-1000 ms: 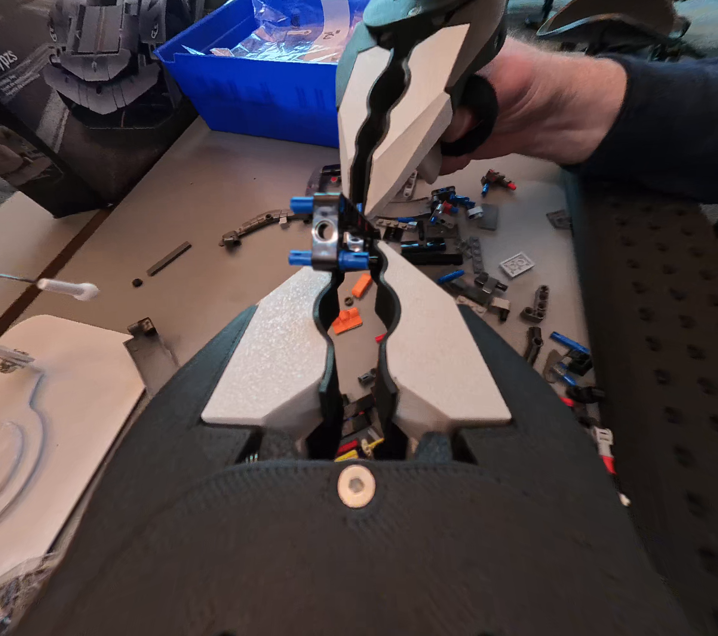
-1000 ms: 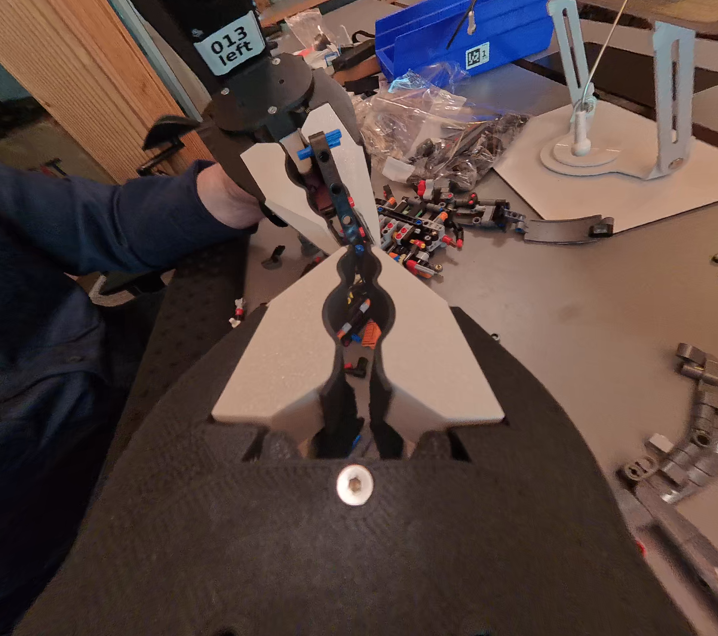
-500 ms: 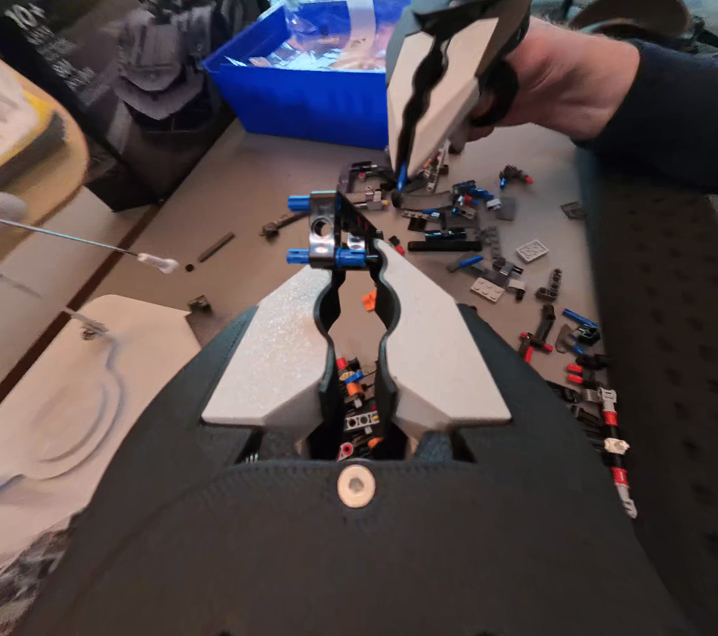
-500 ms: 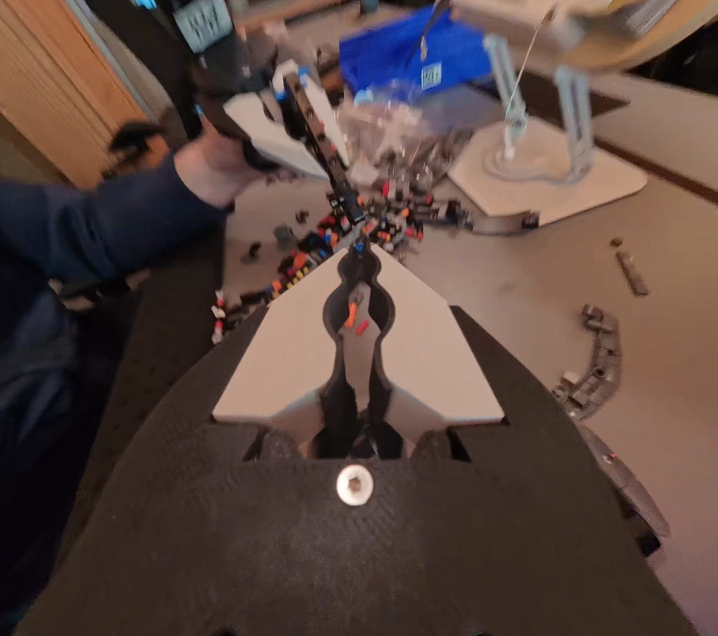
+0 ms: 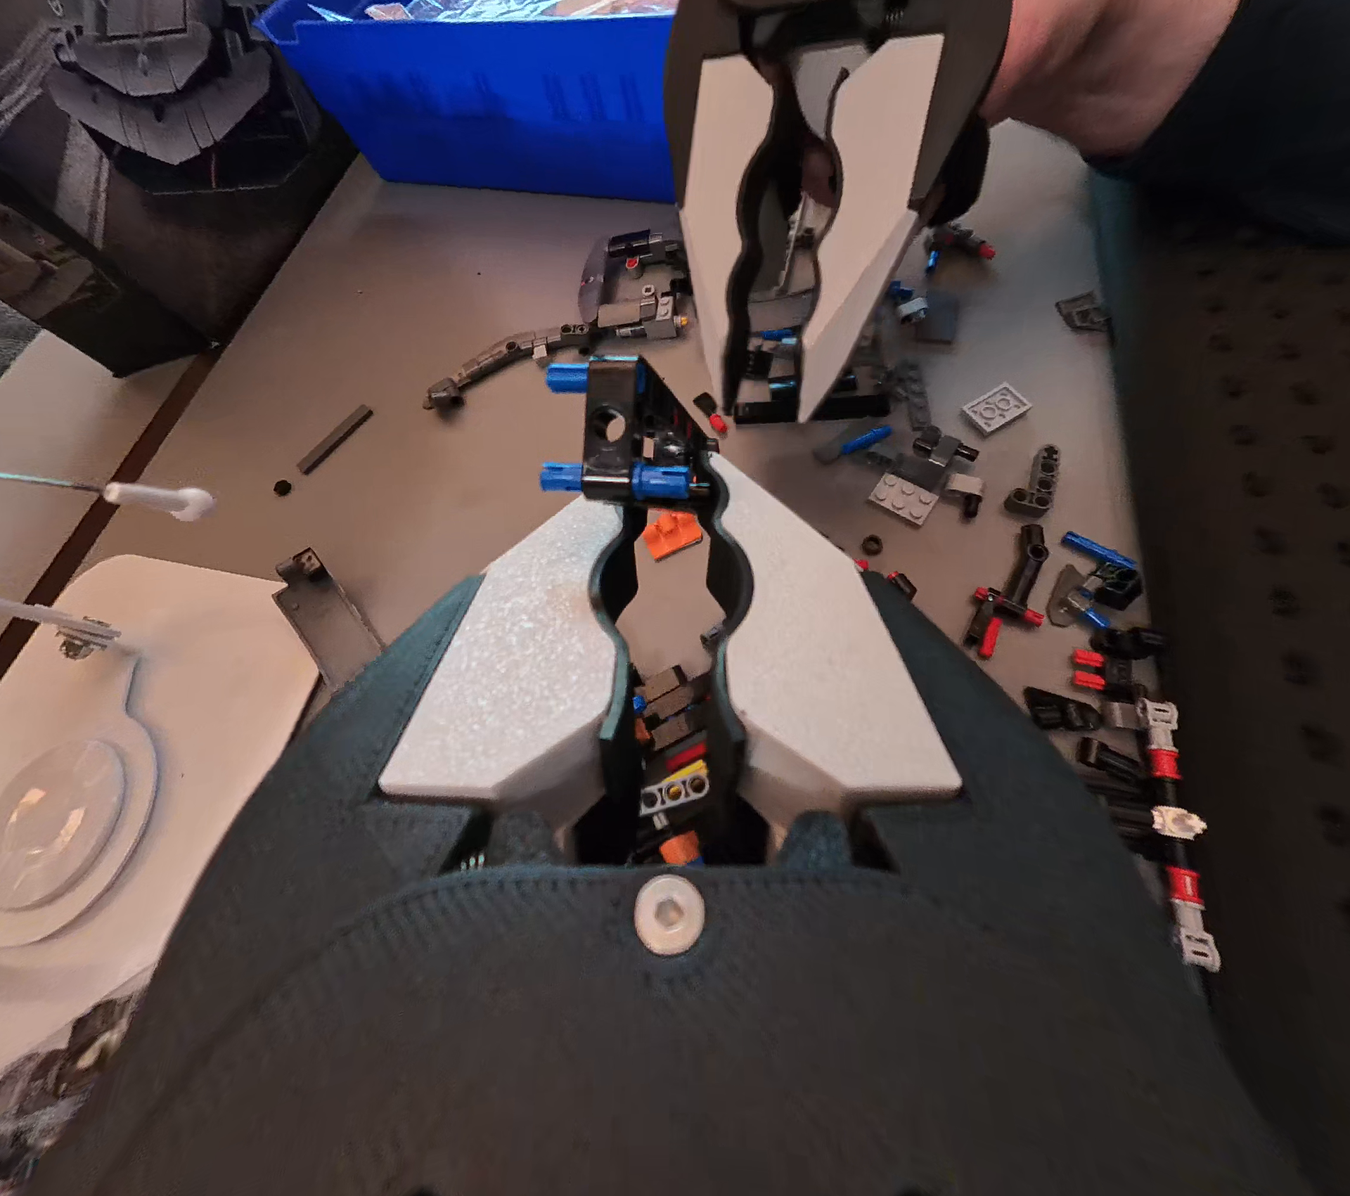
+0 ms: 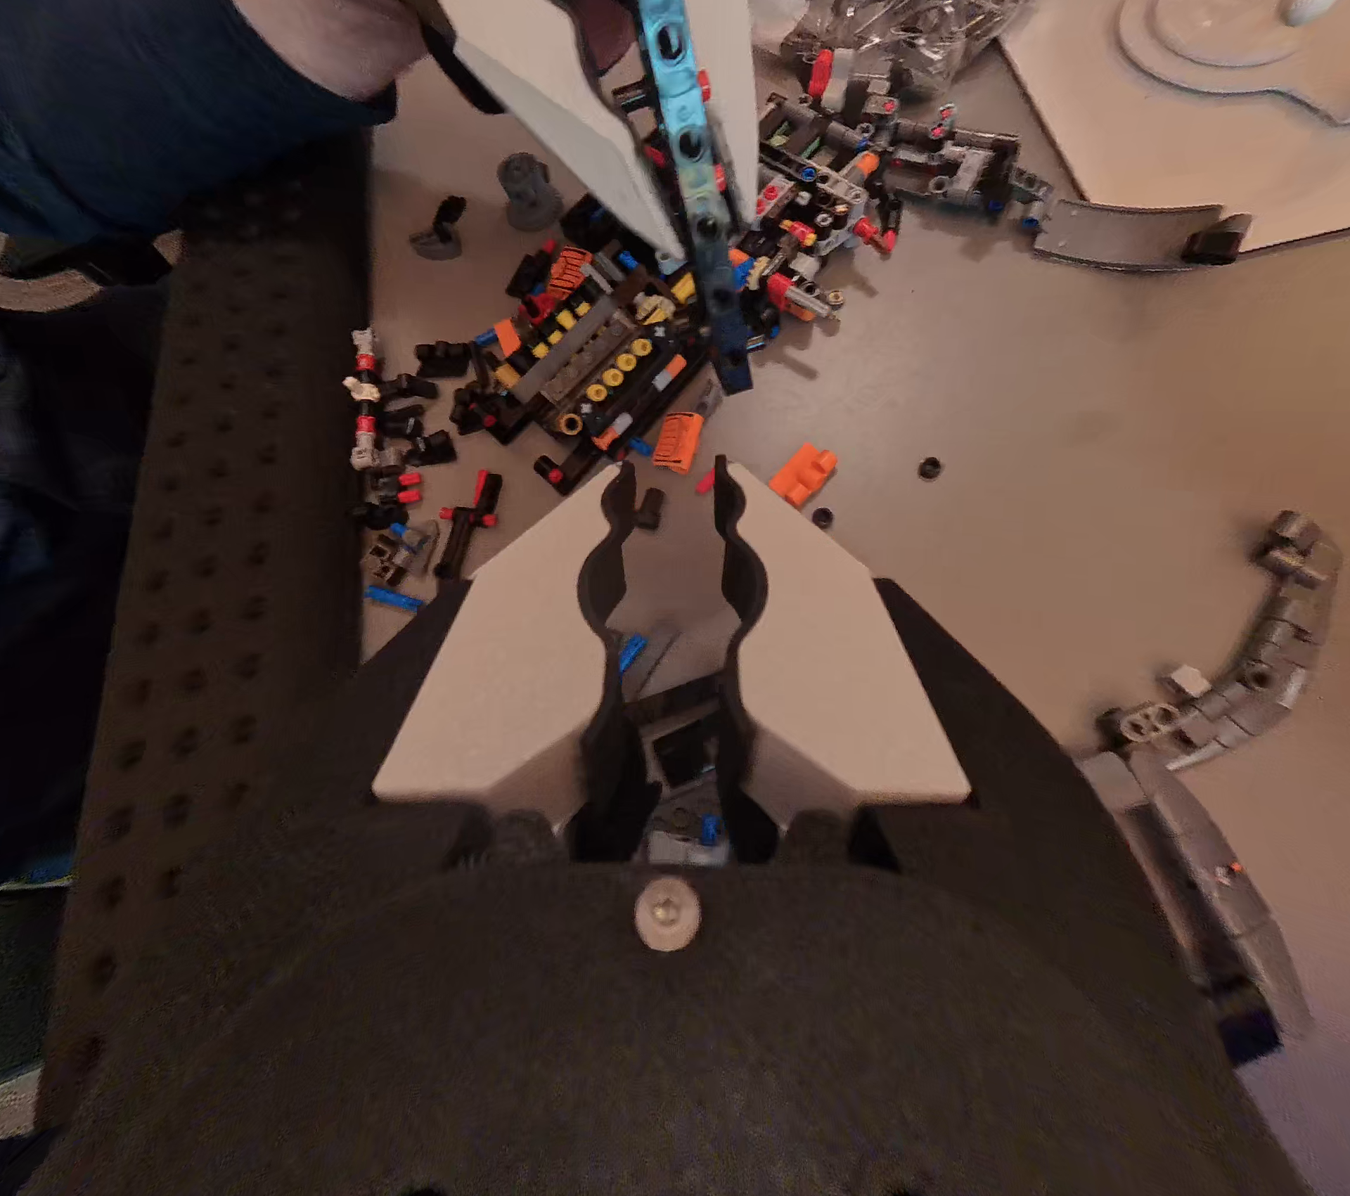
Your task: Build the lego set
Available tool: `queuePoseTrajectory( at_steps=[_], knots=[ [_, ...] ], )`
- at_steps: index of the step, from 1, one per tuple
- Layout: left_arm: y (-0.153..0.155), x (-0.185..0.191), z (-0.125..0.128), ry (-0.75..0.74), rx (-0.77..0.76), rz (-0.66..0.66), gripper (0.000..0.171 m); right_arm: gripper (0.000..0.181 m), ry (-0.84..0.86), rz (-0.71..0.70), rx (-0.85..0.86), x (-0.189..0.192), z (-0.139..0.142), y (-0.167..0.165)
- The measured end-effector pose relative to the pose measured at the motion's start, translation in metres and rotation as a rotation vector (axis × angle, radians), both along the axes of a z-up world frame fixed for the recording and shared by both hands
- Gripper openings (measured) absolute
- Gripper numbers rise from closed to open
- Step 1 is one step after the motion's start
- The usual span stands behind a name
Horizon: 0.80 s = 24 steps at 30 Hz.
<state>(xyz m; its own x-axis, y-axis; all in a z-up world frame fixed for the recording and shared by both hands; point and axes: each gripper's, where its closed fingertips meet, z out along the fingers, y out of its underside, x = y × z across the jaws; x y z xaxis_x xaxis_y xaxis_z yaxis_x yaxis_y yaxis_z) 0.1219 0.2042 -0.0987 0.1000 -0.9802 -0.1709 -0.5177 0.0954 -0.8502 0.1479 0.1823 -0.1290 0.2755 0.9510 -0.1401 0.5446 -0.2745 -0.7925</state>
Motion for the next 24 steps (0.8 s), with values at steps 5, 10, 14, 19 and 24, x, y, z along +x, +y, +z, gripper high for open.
queuePoseTrajectory(
  at_steps=[5,10,14,19,24],
  knots=[
    [-0.008,0.01,-0.009,0.051,0.04,-0.023,0.01,0.022,0.16,-0.034,0.144,-0.009,0.038,0.008],
    [-0.015,0.019,-0.018,0.089,0.065,-0.047,0.011,0.021,0.174,-0.003,0.177,-0.023,0.038,0.004],
    [-0.012,0.021,-0.012,0.052,0.07,-0.032,0.012,0.005,0.154,-0.014,0.22,-0.022,0.039,0.005],
    [0.001,0.018,0.01,-0.097,-0.012,0.047,0.021,0.005,0.127,-0.214,0.38,-0.004,0.053,0.033],
    [0.016,0.021,0.026,-0.231,-0.047,0.141,0.032,0.005,0.007,-0.305,0.539,0.003,0.054,0.046]
  ],
)
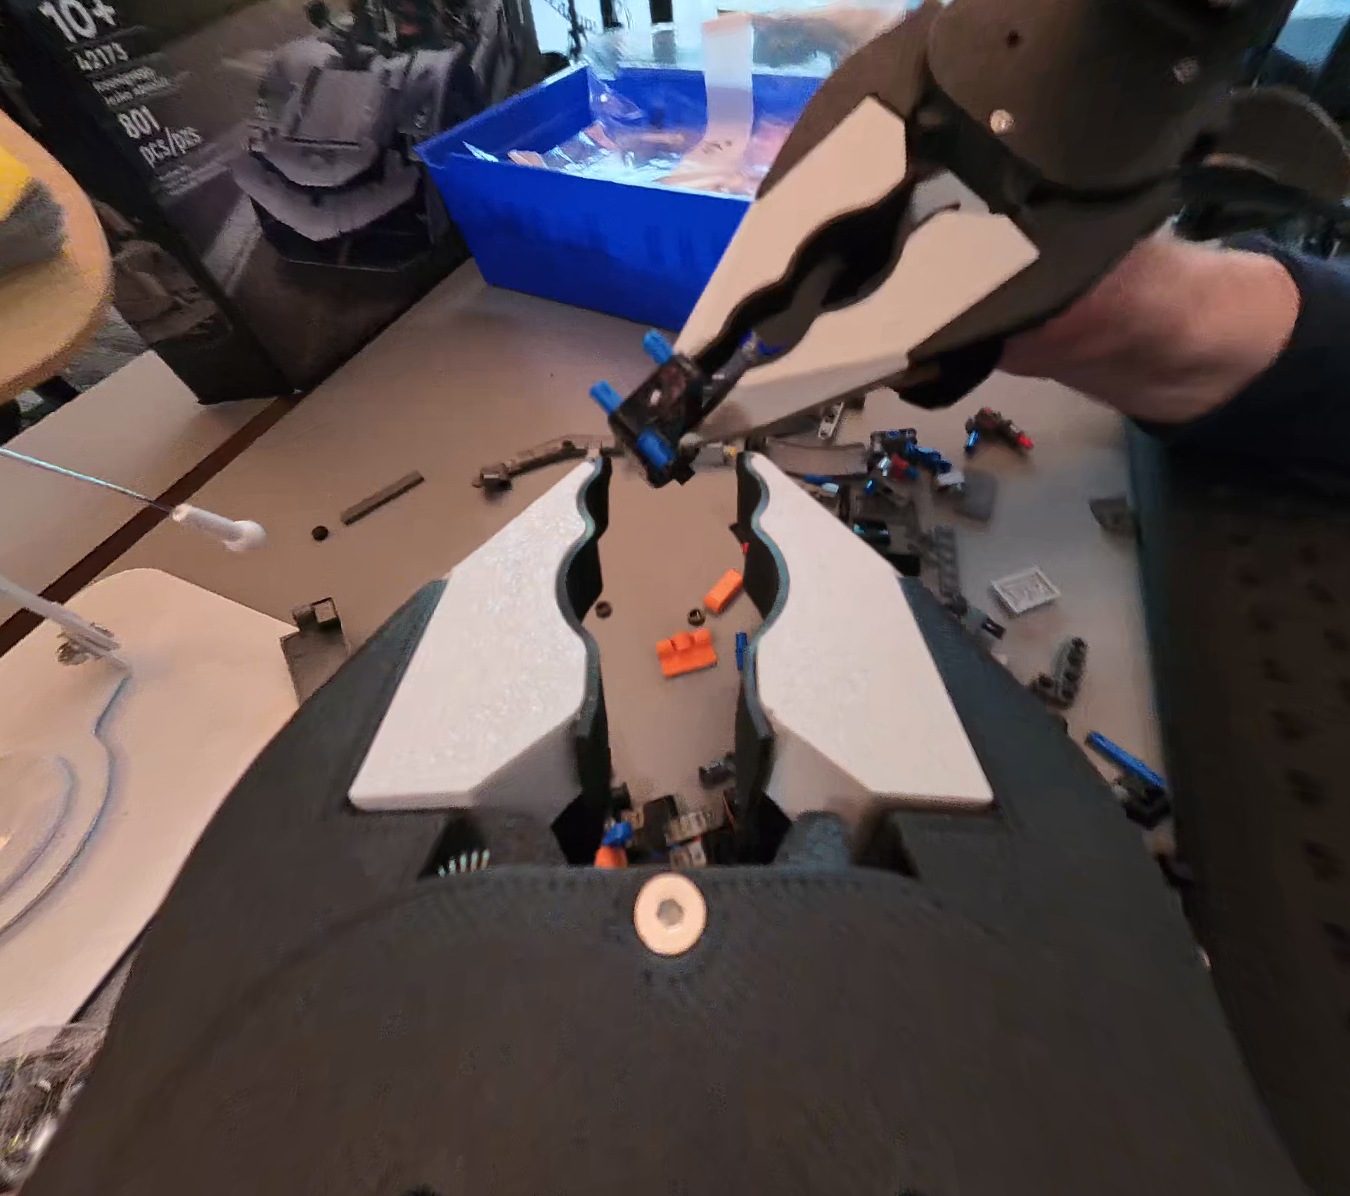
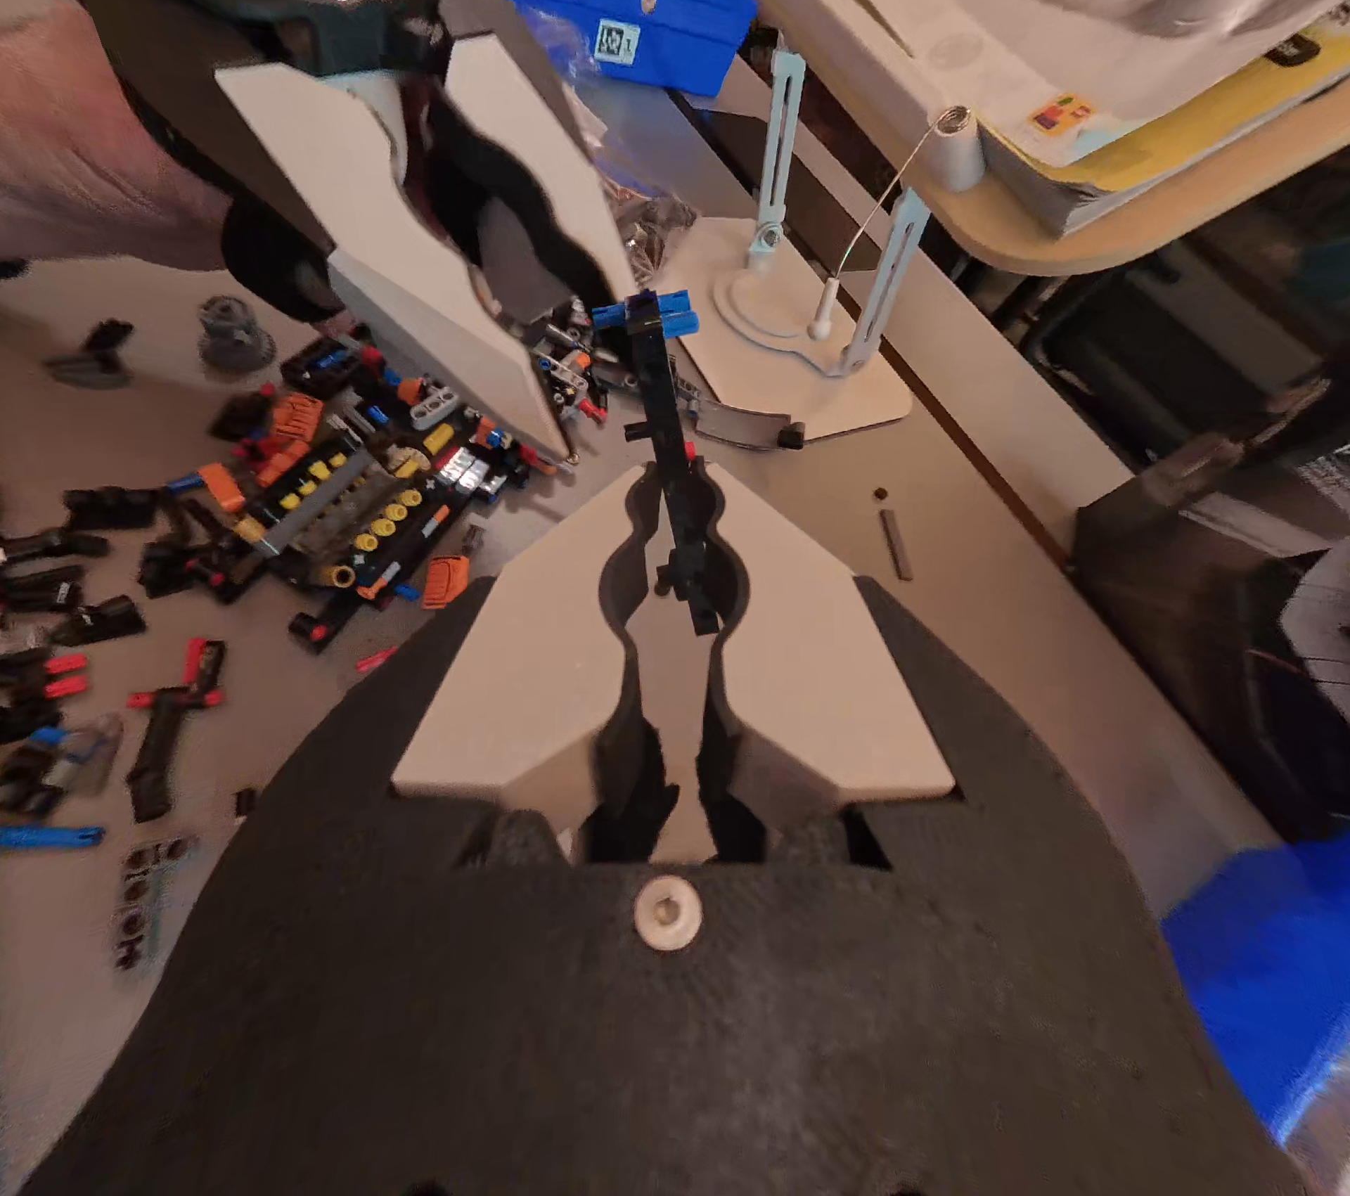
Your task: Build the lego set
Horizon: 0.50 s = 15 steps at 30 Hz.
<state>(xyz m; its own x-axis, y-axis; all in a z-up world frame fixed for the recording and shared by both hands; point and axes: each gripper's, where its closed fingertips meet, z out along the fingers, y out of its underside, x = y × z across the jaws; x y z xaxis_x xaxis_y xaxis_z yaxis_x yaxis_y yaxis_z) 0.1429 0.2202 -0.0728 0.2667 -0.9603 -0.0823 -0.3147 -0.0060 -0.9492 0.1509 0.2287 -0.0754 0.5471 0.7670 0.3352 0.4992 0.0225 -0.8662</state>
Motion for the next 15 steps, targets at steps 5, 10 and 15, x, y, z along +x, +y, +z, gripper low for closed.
queuePoseTrajectory(
  at_steps=[5,10,15],
  knots=[
    [0.005,0.004,0.005,-0.063,-0.033,0.04,0.026,0.005,-0.098,-0.057,0.091,-0.003,-0.002,0.004],
    [0.006,0.004,0.009,-0.114,-0.091,0.043,0.024,0.005,-0.175,-0.084,0.18,-0.007,0.001,0.003],
    [0.006,0.001,0.01,-0.07,-0.052,0.052,0.023,0.007,-0.135,-0.025,0.146,-0.013,-0.002,-0.002]
  ],
)
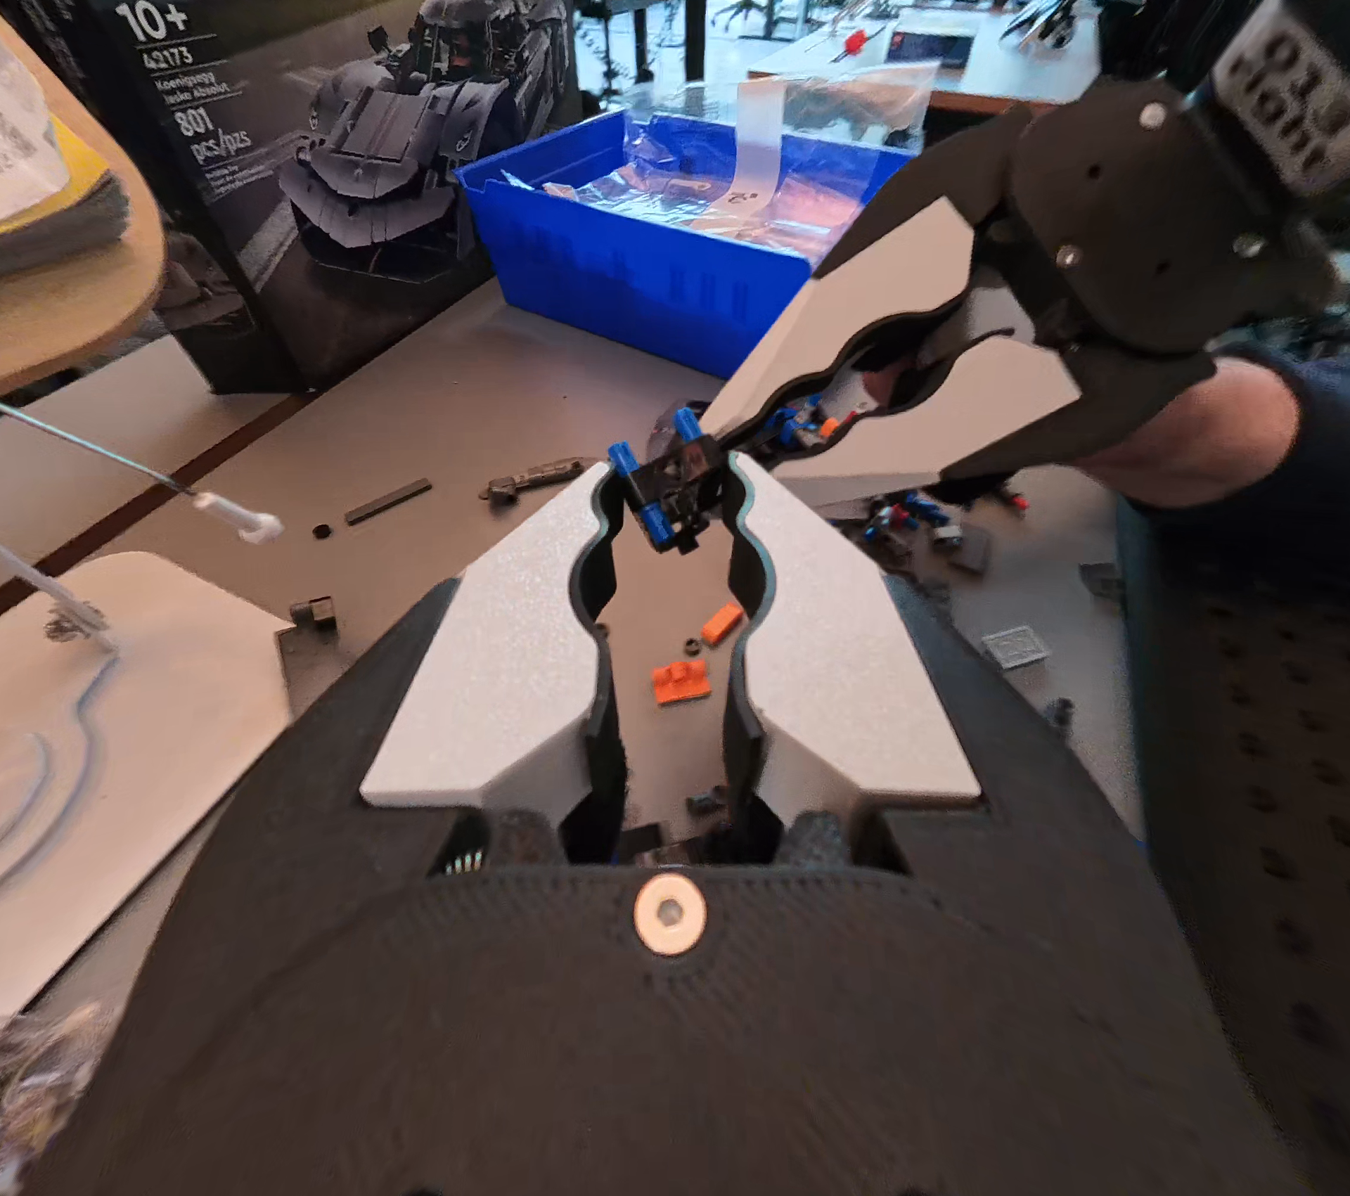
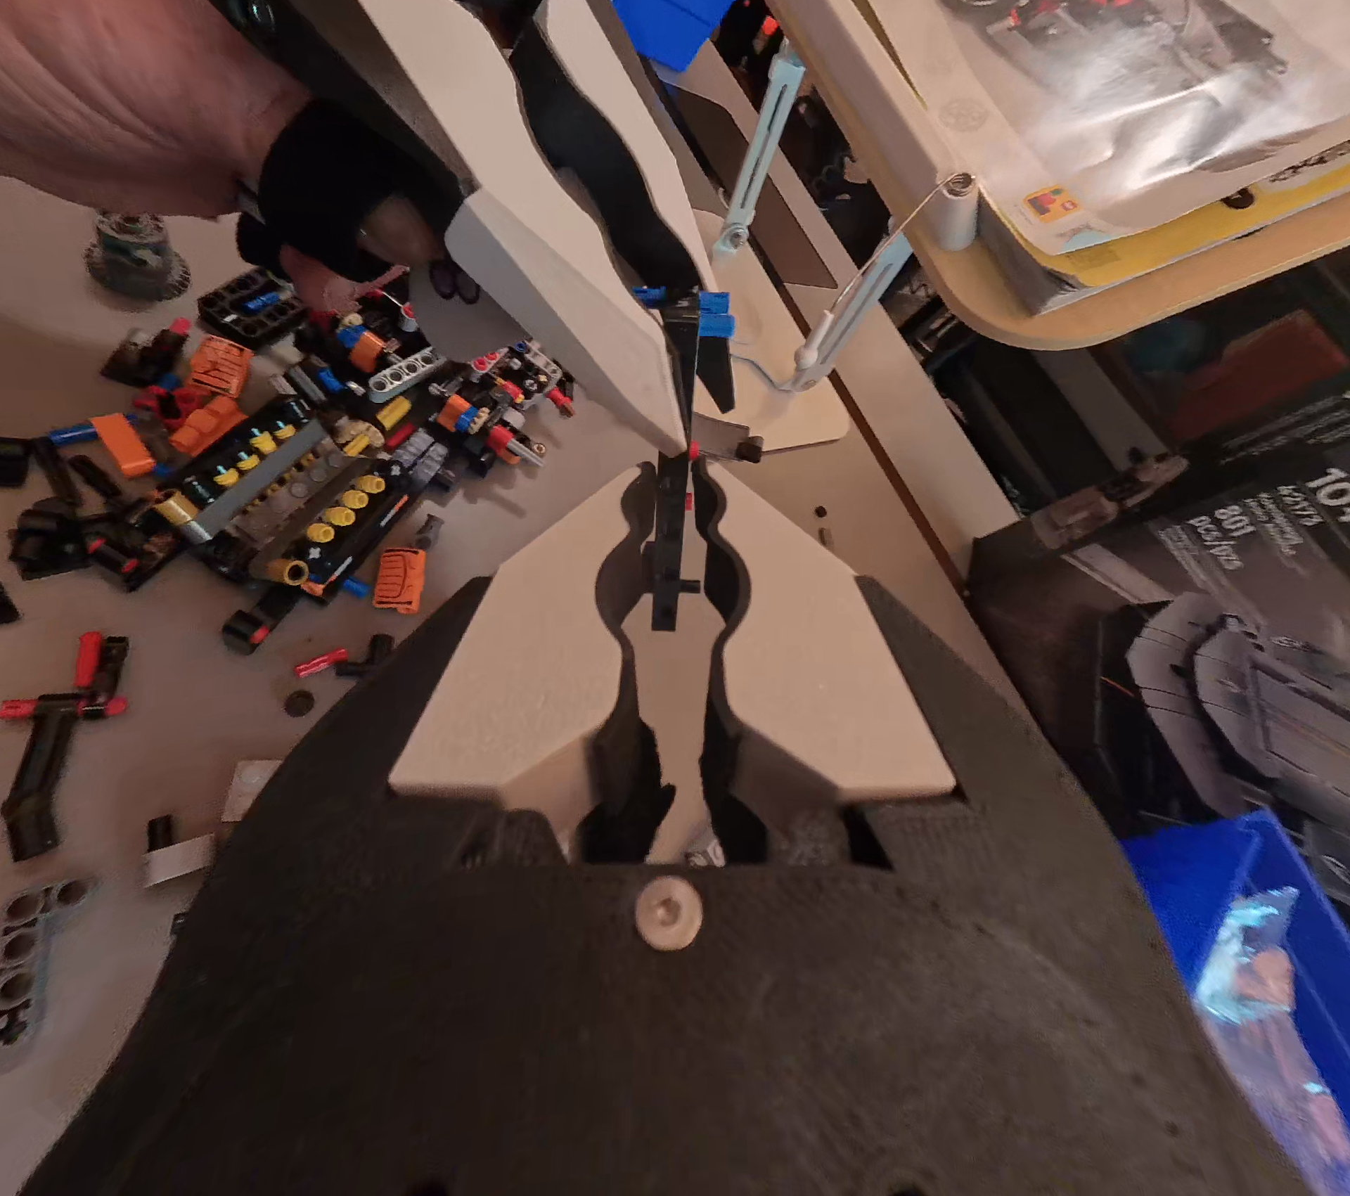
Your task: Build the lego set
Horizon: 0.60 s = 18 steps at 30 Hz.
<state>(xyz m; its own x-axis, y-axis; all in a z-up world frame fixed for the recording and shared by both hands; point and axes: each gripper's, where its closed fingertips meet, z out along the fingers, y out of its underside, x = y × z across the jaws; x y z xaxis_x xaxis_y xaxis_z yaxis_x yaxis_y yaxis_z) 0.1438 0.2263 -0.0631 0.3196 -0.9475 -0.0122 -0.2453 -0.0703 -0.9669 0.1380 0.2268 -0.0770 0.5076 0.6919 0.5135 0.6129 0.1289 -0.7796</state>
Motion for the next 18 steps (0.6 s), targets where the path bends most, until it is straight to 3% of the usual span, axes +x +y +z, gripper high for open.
queuePoseTrajectory(
  at_steps=[4,8,12,18],
  knots=[
    [0.001,-0.002,-0.006,0.124,0.145,0.026,0.023,0.008,0.232,0.1,-0.117,0.005,0.019,-0.008],
    [-0.017,0.007,-0.012,0.22,0.294,-0.068,0.024,0.01,0.531,0.292,-0.355,0.005,0.037,-0.024],
    [-0.024,0.011,-0.021,0.322,0.418,-0.095,0.024,0.012,0.49,0.397,-0.522,-0.005,0.017,-0.038],
    [-0.029,0.01,-0.019,0.345,0.5,-0.127,0.024,0.009,0.501,0.448,-0.559,-0.007,0.017,-0.044]
  ],
)
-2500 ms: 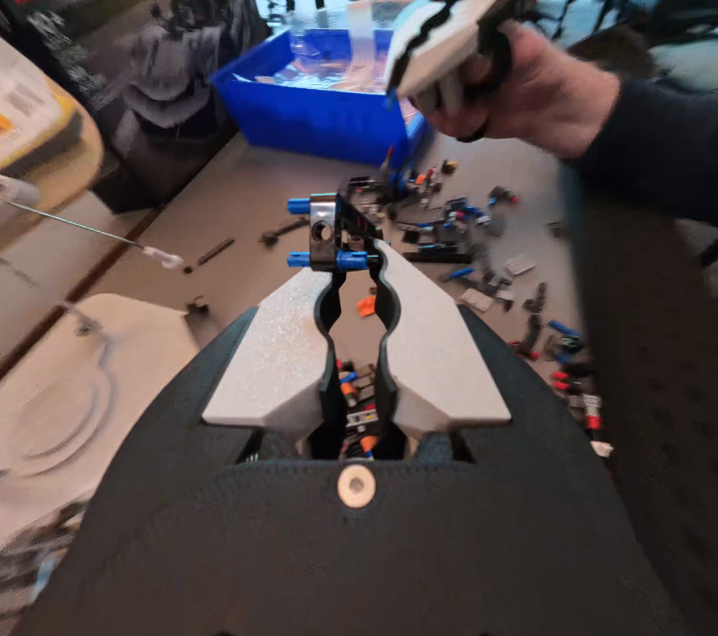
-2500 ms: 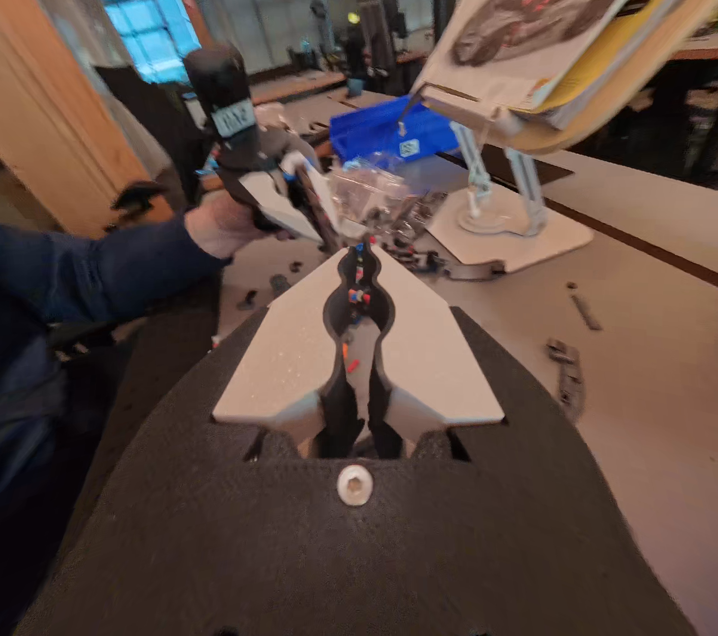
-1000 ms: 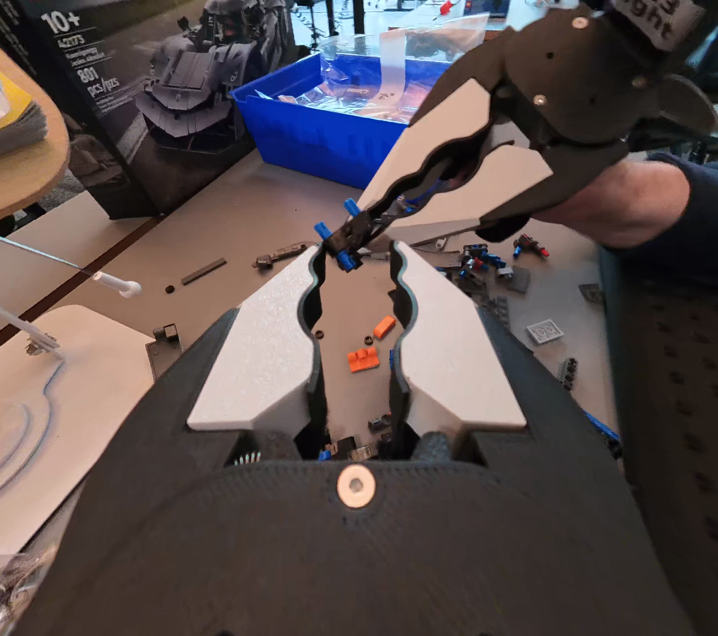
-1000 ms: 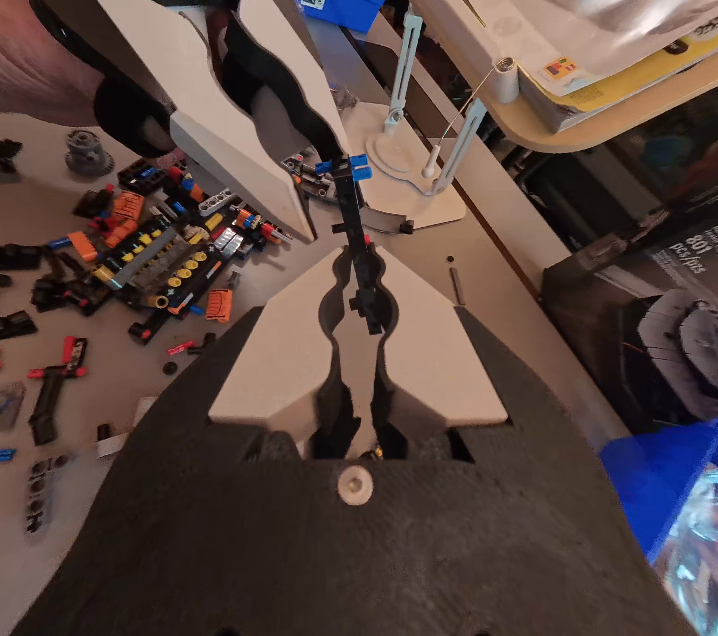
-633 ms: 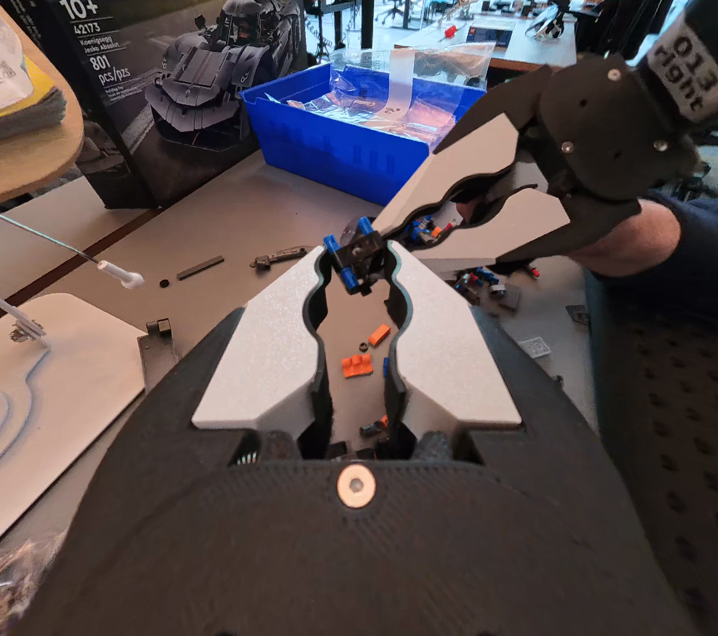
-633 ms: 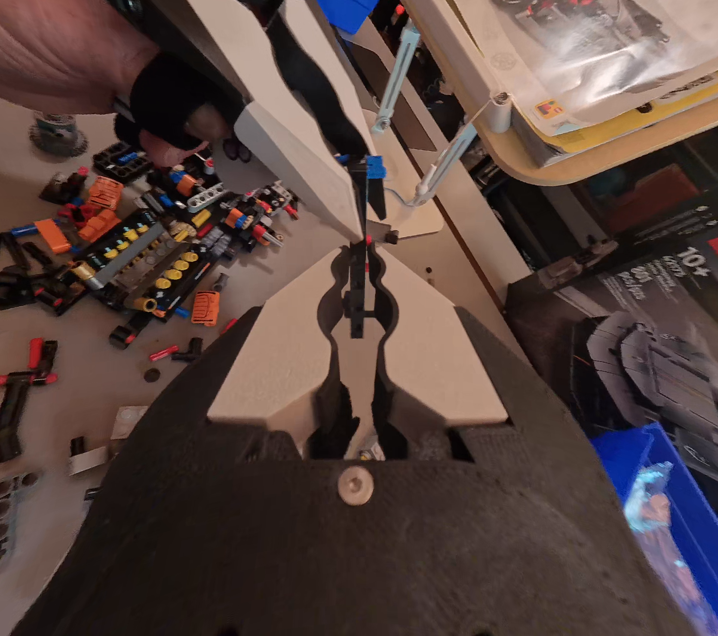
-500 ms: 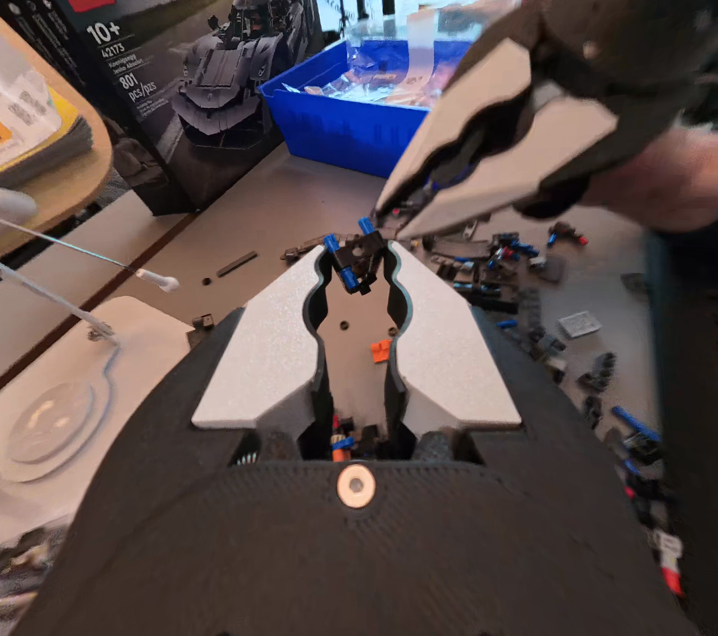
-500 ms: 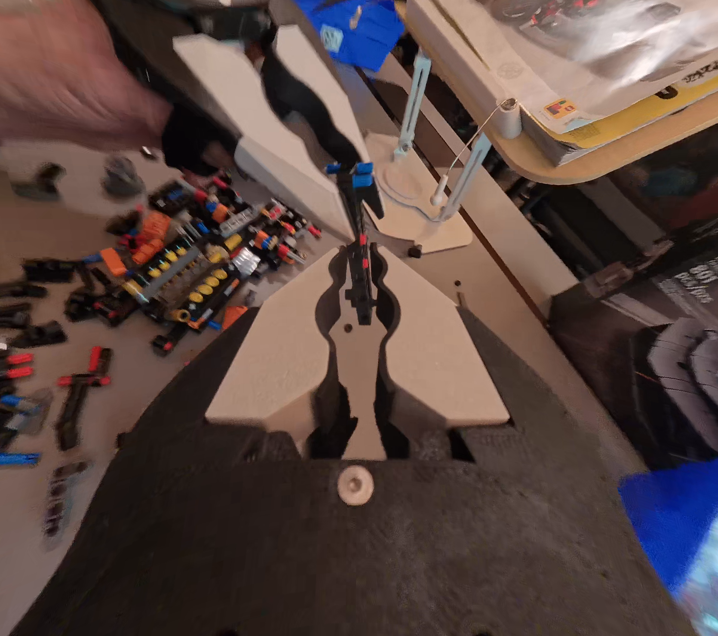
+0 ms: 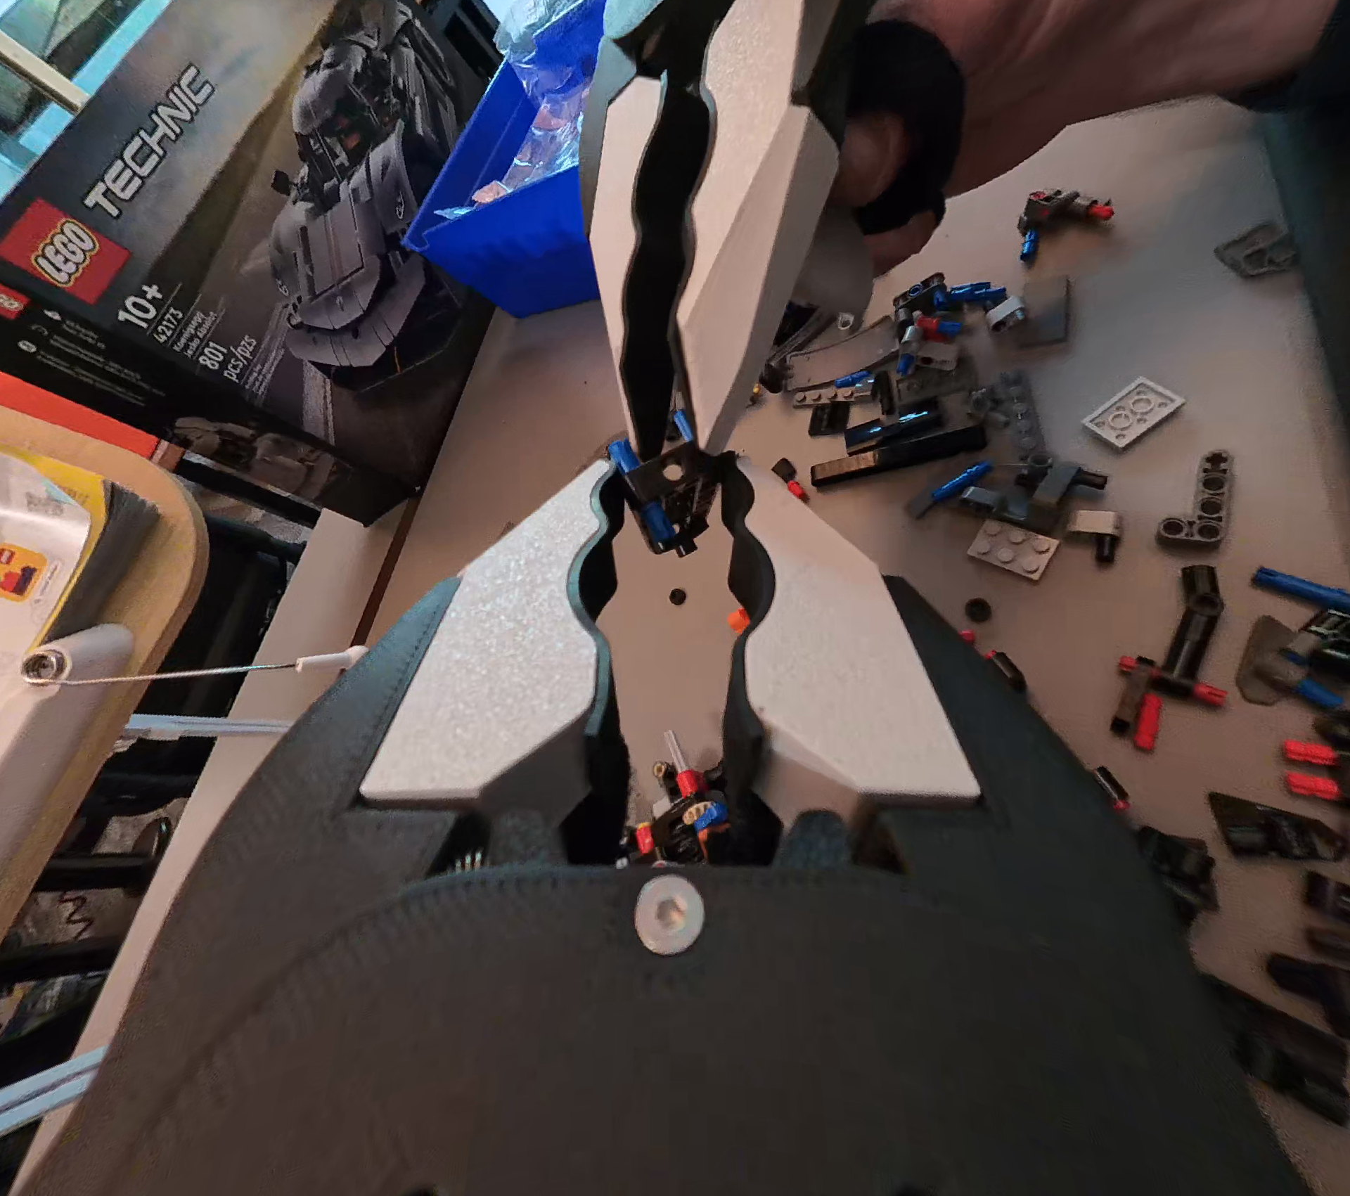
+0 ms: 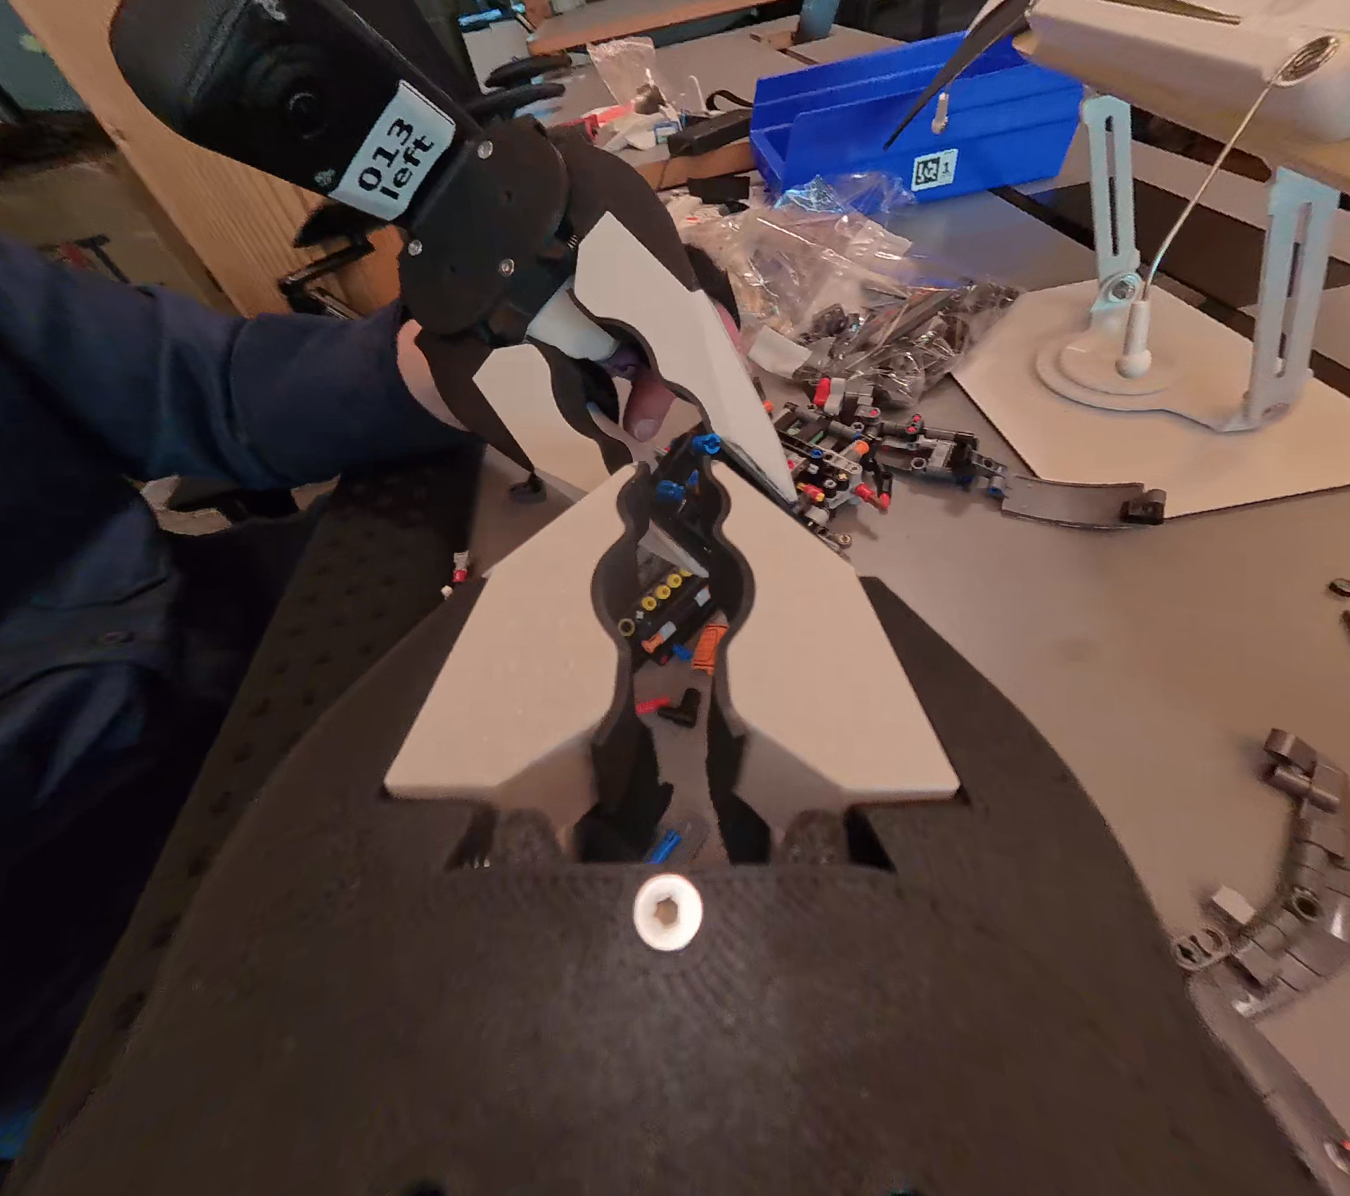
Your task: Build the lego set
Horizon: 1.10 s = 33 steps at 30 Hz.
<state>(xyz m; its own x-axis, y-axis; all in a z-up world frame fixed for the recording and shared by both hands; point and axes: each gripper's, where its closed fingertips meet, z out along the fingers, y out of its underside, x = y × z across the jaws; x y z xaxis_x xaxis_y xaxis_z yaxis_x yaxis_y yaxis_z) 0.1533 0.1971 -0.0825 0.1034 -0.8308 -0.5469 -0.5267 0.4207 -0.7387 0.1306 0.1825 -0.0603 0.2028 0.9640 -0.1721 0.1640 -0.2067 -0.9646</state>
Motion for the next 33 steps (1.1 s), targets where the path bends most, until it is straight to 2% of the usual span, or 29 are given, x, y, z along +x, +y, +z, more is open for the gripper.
queuePoseTrajectory(
  at_steps=[5,8,14,33],
  knots=[
    [-0.006,-0.003,0.001,0.001,-0.013,-0.042,0.024,0.008,0.012,0.067,-0.042,0.003,-0.002,-0.008],
    [-0.008,-0.004,0.002,0.001,-0.016,-0.059,0.024,0.0,0.009,0.084,-0.042,0.002,-0.003,-0.01],
    [-0.008,-0.005,0.0,0.022,0.015,-0.049,0.024,0.004,0.03,0.103,-0.078,0.0,-0.003,-0.012],
    [-0.002,-0.008,-0.013,0.206,0.268,0.003,0.024,0.0,-0.004,0.13,-0.235,0.0,-0.018,-0.012]
  ],
)
